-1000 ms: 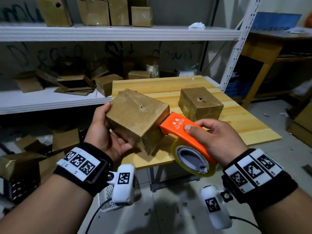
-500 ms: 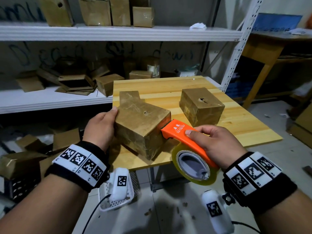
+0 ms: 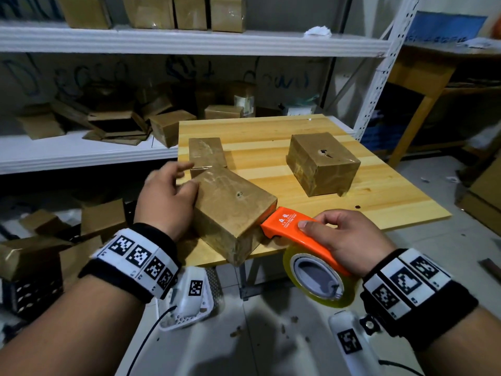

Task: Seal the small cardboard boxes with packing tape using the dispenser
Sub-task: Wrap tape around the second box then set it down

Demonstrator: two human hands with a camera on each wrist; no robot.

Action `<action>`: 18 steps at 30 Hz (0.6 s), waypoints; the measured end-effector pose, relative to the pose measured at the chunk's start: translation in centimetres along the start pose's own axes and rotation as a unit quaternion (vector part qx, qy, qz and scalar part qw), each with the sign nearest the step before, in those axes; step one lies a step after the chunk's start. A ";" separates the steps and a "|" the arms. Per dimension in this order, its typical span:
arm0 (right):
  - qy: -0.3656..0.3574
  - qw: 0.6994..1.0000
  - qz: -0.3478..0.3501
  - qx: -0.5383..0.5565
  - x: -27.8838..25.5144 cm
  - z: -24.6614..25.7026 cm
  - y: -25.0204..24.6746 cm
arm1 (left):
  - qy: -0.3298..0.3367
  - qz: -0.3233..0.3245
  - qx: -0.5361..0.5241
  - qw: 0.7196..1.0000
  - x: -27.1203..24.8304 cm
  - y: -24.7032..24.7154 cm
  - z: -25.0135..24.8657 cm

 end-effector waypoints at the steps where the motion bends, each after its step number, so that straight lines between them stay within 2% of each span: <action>1: 0.001 1.000 0.000 0.000 -0.1 -0.1 0.1 | 0.048 -0.012 0.017 0.999 -0.3 0.0 -0.6; 3: 0.003 1.000 -0.003 0.003 -0.1 -0.2 0.1 | 0.144 -0.020 0.057 0.988 -1.2 0.0 -2.7; 4: 0.004 1.000 -0.003 0.002 -0.1 -0.3 0.2 | 0.187 0.002 0.076 0.979 -1.6 0.3 -3.5; 6: 0.004 1.000 -0.002 -0.002 -0.2 -0.5 0.3 | 0.253 0.095 0.130 0.954 -2.5 1.6 -4.9; 8: 0.001 1.000 -0.001 0.001 -0.2 -0.6 0.4 | 0.290 0.180 0.236 0.910 -3.3 3.2 -5.2; 10: -0.001 1.000 -0.003 0.005 -0.3 -0.6 0.4 | 0.301 0.210 0.324 0.872 -3.5 4.0 -5.0; 11: 0.000 1.000 -0.001 0.006 -0.4 -0.6 0.4 | 0.297 0.214 0.338 0.867 -3.5 4.0 -5.0; 18: 0.015 1.000 0.004 0.007 -1.7 -0.8 -0.9 | 0.274 0.219 0.351 0.868 -3.2 4.2 -4.8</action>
Point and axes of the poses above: each hand's wrist, its own x-axis towards the middle knuckle, its own y-axis out of the palm, z = x × y, the point moved 5 cm from there along x, towards the middle knuckle, and after that the axes turned 2 degrees about z, right-handed, at the moved point
